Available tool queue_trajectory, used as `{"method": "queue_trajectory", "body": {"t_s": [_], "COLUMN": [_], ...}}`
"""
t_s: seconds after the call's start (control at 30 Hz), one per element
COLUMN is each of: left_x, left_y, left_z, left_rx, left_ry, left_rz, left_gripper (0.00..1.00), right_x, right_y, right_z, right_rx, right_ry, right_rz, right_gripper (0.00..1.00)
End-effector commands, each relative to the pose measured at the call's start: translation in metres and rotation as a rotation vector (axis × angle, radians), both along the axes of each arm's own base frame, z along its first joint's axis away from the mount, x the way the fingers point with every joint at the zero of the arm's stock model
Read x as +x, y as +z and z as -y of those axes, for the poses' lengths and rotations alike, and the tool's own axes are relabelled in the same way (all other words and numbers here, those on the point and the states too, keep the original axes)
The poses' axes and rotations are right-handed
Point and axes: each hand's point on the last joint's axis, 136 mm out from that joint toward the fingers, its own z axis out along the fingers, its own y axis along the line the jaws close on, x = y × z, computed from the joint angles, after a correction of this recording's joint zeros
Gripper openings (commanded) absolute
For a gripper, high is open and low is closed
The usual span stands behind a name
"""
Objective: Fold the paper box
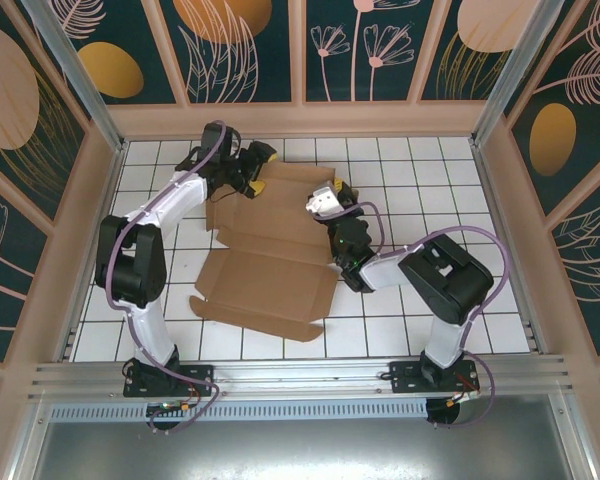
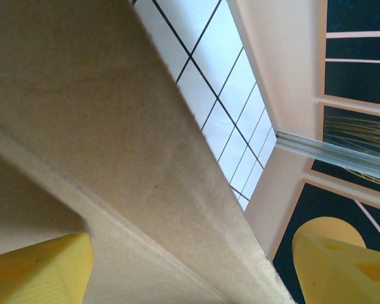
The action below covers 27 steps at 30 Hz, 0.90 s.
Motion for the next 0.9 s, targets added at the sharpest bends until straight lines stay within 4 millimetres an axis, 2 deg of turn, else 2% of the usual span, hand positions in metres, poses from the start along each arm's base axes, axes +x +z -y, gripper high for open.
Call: {"method": "queue_trajectory", "body": {"t_s": [0.0,0.2,0.33,0.47,0.6,0.7,0.8,0.87], "left_x": [0.000,0.017,0.019,0.015,0.018,0.019,0.021,0.021], "left_y": [-0.005,0.006,-0.001,-0.011,-0.010,-0.009,-0.007,-0.008], "left_z": [-0.006,-0.003,0.001,0.001,0.001,0.001,-0.001,0.001], "left_rx": [0.047,0.089,0.095,0.100,0.098,0.095,0.102,0.097], "left_ry": [0.009,-0.013,-0.043,-0.059,-0.059,-0.056,-0.048,-0.048], "left_rz": [-0.078,-0.067,-0.079,-0.093,-0.070,-0.064,-0.048,-0.042], "left_gripper": [0.82,0.81,0.77,0.64,0.45,0.35,0.28,0.23], "right_x": [-0.011,-0.015,-0.016,-0.016,-0.016,-0.016,-0.015,-0.014], "right_y": [0.019,0.019,0.019,0.020,0.020,0.019,0.018,0.016], "right_z": [-0.004,-0.012,-0.013,-0.013,-0.014,-0.015,-0.014,-0.014], "right_rx": [-0.015,-0.034,-0.031,-0.036,-0.042,-0.047,-0.042,-0.044], "right_ry": [-0.006,0.007,0.008,0.011,0.006,0.003,-0.007,-0.007], "right_rz": [0.106,0.127,0.131,0.137,0.148,0.151,0.151,0.143], "right_gripper": [0.23,0.23,0.24,0.24,0.26,0.28,0.33,0.42]}}
